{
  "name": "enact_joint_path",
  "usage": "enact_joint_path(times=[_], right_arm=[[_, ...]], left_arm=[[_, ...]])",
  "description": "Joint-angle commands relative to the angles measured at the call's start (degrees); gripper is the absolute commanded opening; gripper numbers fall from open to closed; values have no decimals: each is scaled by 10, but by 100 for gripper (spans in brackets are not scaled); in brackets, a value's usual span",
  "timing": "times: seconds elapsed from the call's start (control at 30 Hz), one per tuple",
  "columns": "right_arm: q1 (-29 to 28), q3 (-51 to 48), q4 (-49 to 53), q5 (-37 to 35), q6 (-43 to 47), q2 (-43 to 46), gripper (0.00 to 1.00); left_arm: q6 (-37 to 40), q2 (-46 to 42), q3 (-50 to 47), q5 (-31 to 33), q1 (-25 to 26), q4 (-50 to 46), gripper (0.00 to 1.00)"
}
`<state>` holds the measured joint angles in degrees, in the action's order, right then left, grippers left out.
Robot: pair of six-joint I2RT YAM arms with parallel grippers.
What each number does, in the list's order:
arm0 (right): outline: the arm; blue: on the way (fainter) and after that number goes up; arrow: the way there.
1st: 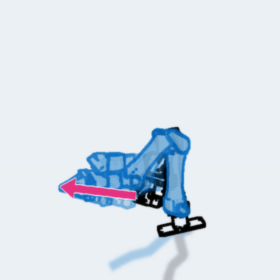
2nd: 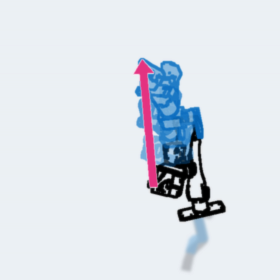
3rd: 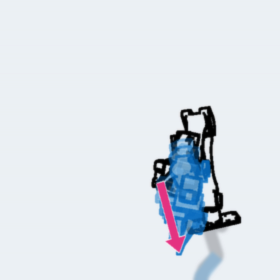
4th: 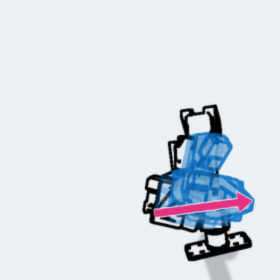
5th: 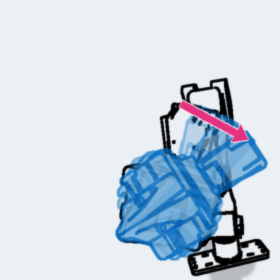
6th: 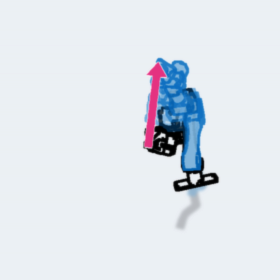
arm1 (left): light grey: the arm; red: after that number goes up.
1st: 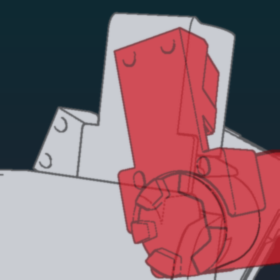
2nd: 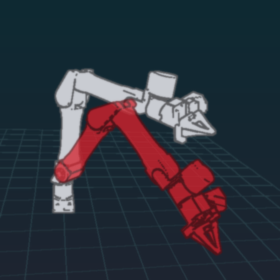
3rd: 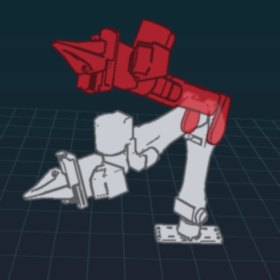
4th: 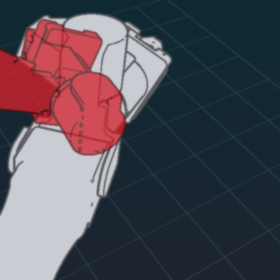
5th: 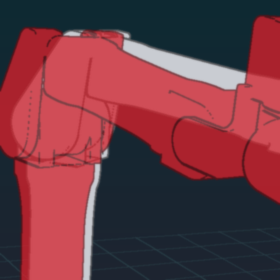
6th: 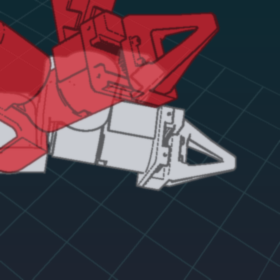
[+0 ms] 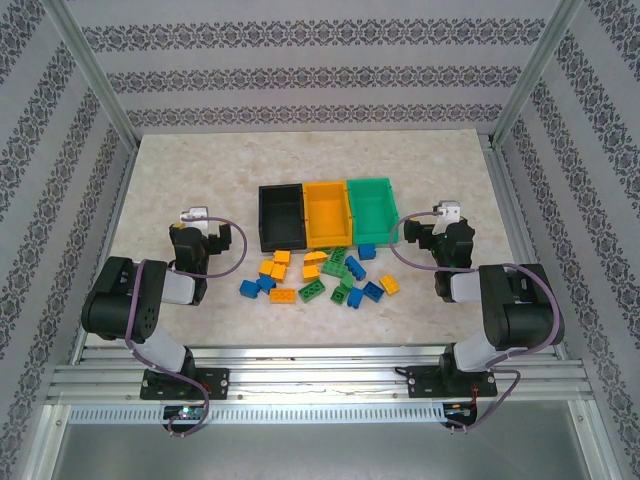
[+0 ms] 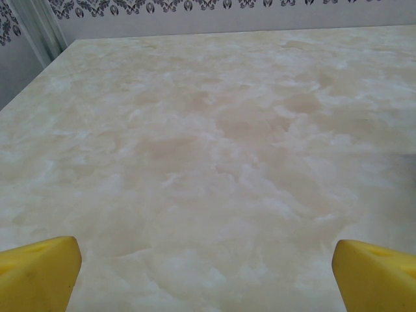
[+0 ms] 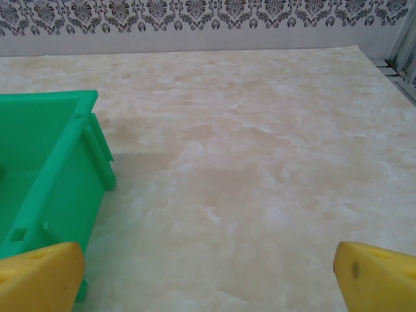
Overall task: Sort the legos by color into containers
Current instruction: Pick up the lego from the middle-left of the table.
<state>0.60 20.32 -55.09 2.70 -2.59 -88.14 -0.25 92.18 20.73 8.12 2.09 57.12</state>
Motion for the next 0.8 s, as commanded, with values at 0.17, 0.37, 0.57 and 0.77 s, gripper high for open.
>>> enact_joint_path(times=[0.17, 0.37, 0.57, 0.77], right_arm=[[-3, 8, -10, 13, 8, 0, 98], [-3, 8, -10, 13, 8, 0, 98], [-3, 8, -9, 12, 8, 0, 98], [-4, 5, -12, 4, 5, 3, 98]], left_arm=[[-6, -8, 5, -3, -7, -7, 99], [-6, -9, 6, -3, -7, -7, 99], [-6, -9, 5, -3, -7, -7, 99], [-7, -9, 5, 0, -7, -6, 99]])
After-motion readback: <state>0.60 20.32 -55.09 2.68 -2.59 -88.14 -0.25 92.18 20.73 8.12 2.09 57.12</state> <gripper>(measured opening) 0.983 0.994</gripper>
